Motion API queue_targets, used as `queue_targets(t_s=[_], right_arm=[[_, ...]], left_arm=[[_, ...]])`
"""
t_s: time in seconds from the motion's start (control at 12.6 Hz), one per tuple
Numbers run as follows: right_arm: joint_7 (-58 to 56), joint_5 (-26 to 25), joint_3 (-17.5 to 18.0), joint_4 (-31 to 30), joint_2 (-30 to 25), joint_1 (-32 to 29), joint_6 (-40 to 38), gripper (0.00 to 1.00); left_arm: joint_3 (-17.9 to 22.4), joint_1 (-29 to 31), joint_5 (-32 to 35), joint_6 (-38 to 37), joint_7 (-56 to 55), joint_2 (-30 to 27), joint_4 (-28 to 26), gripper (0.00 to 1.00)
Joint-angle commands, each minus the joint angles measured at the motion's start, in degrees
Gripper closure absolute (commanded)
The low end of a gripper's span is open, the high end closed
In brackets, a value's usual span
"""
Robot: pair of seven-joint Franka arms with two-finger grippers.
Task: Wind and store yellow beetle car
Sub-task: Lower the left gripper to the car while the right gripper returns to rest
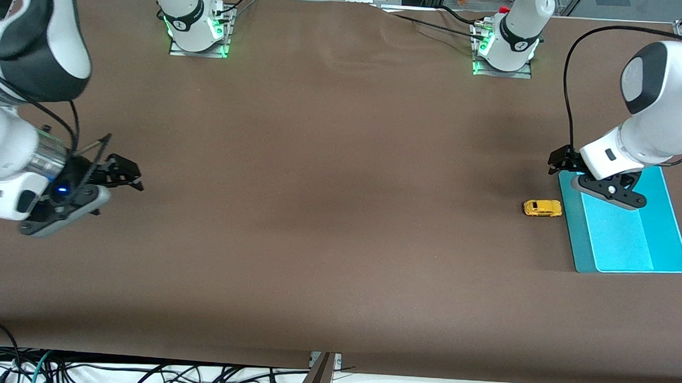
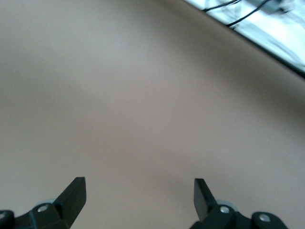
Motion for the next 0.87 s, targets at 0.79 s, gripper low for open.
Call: queue_targets(t_s=[0.79], right_arm=[[1.5, -6.2, -10.0, -14.6, -18.2, 0.0, -7.7, 0.00]], left_arm=[[0.0, 3.0, 5.3, 21.0, 41.3, 10.6, -7.4, 0.01]])
